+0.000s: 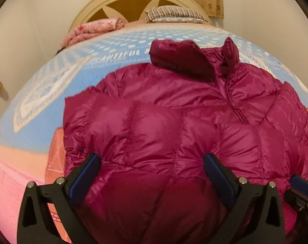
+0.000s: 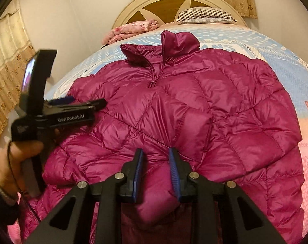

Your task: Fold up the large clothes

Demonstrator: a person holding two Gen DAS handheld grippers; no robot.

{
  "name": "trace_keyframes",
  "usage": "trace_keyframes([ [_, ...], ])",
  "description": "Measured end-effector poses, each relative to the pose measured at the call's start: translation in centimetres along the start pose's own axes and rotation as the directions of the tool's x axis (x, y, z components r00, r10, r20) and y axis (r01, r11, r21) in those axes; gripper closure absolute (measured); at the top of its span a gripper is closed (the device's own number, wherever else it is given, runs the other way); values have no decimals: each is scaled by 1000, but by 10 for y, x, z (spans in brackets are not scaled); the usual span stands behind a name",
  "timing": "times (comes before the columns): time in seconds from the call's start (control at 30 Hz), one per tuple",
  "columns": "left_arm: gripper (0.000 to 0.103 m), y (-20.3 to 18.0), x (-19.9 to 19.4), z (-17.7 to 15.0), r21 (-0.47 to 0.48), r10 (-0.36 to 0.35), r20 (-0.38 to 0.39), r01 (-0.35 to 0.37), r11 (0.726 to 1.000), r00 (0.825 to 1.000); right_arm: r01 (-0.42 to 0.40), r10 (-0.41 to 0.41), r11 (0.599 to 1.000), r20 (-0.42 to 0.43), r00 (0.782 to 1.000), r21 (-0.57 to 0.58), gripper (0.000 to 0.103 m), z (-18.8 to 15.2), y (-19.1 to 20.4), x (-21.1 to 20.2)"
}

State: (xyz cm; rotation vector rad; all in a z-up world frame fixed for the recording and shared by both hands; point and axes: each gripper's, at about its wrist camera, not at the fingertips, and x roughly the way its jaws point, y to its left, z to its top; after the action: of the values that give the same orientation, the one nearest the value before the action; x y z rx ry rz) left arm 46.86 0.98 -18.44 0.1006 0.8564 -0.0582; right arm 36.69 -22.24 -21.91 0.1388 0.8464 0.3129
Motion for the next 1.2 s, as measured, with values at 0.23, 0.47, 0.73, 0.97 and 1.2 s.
trace_keyframes([
  [0.23,0,7,9,-3,-47,-55,-54,53,998,997,19,-19,1000,-1,1000,-14,76,0,1,1],
  [0.47,0,5,9,-4,-45,-30,-44,28,999,999,24,-24,1000,-17,1000,1,76,3,3,-4],
  [0.73,0,1,9,-3,-41,-14,-38,13,999,999,96,-91,995,127,988,-37,75,48,41,-52],
  [0.97,0,1,6,-4,-40,-9,-35,8,999,999,65,-65,998,-11,998,19,75,28,13,24],
  [1.2,0,-4,-13,-3,-40,55,3,-55,998,998,31,-31,999,-11,999,24,75,21,6,35],
])
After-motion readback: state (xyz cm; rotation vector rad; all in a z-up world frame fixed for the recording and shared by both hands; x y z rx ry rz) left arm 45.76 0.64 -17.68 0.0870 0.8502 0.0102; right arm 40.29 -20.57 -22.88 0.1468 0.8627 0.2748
